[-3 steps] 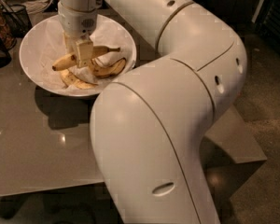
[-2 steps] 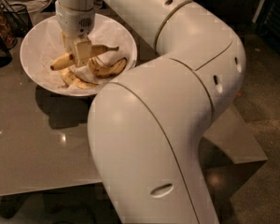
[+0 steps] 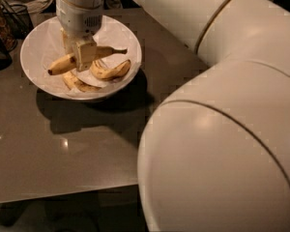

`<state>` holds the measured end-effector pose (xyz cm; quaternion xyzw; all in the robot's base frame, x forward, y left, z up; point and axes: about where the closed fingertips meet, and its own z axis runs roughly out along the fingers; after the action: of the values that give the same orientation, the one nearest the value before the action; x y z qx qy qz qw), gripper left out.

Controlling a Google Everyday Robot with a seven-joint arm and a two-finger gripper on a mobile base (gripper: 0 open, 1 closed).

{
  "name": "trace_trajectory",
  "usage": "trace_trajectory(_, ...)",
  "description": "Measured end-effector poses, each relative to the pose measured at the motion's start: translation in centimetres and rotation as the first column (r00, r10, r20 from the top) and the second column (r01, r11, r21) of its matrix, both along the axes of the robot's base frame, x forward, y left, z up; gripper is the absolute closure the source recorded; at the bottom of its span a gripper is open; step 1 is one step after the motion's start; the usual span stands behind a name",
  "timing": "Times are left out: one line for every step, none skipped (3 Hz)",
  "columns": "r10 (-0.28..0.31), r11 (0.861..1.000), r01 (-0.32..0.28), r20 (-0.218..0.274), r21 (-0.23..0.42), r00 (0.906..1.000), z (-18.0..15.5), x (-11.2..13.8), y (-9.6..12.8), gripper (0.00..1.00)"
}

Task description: Pick banana from white bowl

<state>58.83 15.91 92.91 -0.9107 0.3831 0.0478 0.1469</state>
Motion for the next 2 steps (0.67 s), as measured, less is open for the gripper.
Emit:
trace_trajectory(0.0,1.0,0.0,0.001,0.001,1.0,0.0,-0.1,0.0,1.0)
trace_trajectory(0.012,1.0,-0.012,-0.002,-0.001,0.9999,0.3,-1.6,0.4,1.0)
